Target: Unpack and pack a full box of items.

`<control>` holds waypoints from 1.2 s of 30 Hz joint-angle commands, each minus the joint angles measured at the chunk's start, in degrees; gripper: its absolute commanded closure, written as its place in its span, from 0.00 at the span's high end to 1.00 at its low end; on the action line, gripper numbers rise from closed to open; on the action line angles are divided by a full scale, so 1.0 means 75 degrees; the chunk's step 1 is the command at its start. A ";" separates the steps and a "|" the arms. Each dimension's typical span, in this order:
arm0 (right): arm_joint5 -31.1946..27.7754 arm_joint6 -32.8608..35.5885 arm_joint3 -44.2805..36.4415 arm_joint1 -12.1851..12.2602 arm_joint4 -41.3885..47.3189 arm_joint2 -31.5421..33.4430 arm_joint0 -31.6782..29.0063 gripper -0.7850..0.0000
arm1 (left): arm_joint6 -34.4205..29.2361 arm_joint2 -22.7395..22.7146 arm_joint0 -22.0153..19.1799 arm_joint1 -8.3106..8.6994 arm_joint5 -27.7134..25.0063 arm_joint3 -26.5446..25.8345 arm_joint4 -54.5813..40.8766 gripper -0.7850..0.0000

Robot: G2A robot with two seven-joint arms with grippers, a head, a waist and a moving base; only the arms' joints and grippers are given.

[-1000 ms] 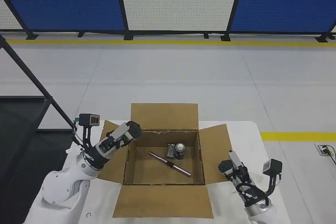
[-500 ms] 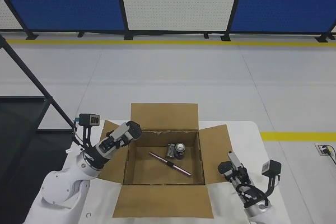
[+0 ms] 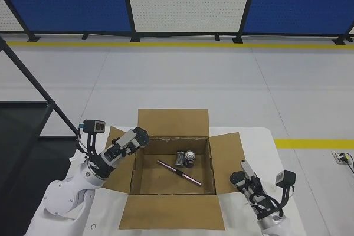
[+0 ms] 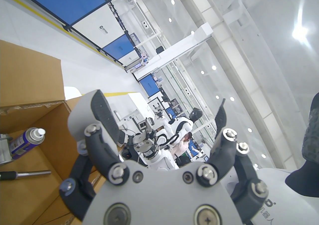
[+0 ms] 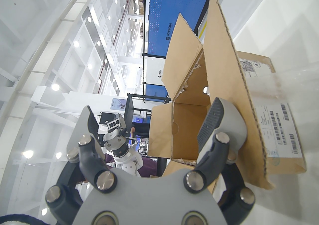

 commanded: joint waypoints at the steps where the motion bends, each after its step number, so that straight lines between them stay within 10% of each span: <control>1: 0.0000 0.0000 0.0000 0.0000 0.0000 0.0000 0.0000 1.00 | 0.0000 0.0000 0.0000 0.0000 0.0000 0.0000 0.0000 1.00; 36: -0.0026 -0.0533 0.0070 -0.0025 -0.0059 -0.0157 -0.0243 1.00 | 0.0326 -0.0195 0.0016 0.0014 0.0462 -0.0166 -0.0261 1.00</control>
